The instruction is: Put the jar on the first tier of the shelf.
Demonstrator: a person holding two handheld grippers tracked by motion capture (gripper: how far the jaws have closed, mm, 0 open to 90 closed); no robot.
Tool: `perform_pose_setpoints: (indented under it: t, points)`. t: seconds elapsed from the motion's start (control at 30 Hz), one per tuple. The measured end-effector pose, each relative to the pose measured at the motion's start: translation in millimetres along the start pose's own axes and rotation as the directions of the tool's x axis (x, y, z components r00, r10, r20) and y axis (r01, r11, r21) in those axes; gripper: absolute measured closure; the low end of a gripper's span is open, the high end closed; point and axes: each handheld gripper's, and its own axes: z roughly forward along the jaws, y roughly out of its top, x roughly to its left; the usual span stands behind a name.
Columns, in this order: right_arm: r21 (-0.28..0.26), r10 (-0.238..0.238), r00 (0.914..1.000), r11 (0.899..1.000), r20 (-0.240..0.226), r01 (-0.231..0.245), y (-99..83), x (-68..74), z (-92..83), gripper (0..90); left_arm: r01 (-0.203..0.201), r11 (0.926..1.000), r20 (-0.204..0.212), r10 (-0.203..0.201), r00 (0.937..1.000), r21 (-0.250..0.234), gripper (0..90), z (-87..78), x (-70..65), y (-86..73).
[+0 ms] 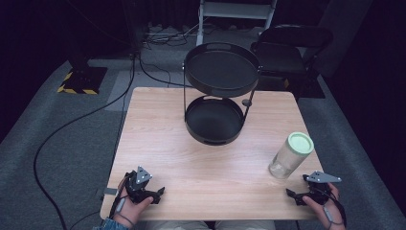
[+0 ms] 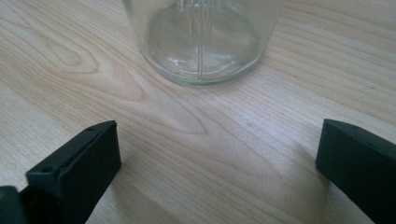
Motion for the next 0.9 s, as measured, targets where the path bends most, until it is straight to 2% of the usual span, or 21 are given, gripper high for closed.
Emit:
perform_pose_setpoints:
  t: [0.63,0.9]
  points:
    - [0.001,-0.007,0.9999,1.0,-0.009,0.007,-0.1,-0.9,-0.2,0.2,0.0,1.0,0.0,0.0,1.0,0.0,0.3,0.0,0.0,0.0]
    - [-0.001,0.005,1.0,1.0,0.003,-0.005,0.2,-1.7,-0.2,0.8,0.001,1.0,-0.001,-0.001,1.0,0.0,0.3,0.0,0.3,0.1]
